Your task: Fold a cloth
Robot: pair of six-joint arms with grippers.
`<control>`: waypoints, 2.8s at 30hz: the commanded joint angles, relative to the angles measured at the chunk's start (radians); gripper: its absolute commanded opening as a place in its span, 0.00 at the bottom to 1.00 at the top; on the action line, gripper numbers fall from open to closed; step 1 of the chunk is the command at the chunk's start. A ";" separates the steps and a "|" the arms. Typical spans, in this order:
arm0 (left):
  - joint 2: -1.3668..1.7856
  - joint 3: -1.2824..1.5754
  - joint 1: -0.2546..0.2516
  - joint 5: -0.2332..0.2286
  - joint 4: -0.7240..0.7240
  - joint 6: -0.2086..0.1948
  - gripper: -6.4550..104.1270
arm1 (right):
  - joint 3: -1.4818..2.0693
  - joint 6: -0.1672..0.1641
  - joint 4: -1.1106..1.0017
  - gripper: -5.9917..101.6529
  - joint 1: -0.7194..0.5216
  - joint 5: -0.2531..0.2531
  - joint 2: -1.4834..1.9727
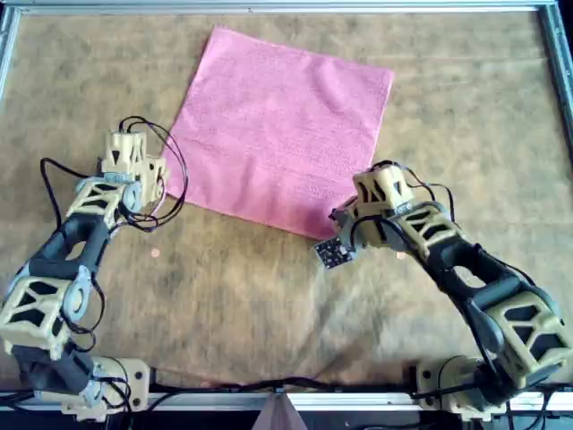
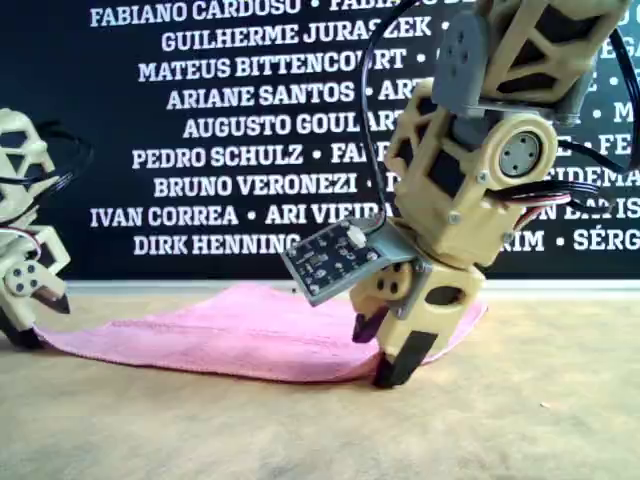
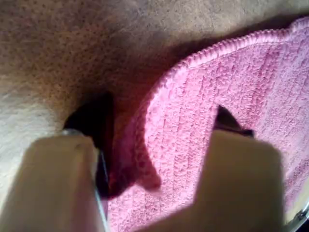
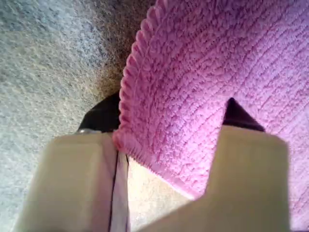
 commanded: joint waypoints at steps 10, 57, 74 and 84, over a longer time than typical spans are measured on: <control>-0.011 -0.032 -0.043 0.011 -0.017 0.005 0.10 | -0.040 0.000 -0.124 0.11 0.008 -0.017 0.006; 0.534 0.535 -0.140 0.009 0.006 0.005 0.05 | 0.270 -0.018 -0.144 0.09 -0.152 0.000 0.290; 0.592 0.565 -0.140 0.009 -0.014 0.003 0.05 | 0.282 -0.003 -0.166 0.09 -0.150 0.000 0.374; 0.476 0.221 -0.127 -0.006 -0.017 0.000 0.05 | -0.044 -0.017 -0.167 0.09 -0.153 0.000 0.227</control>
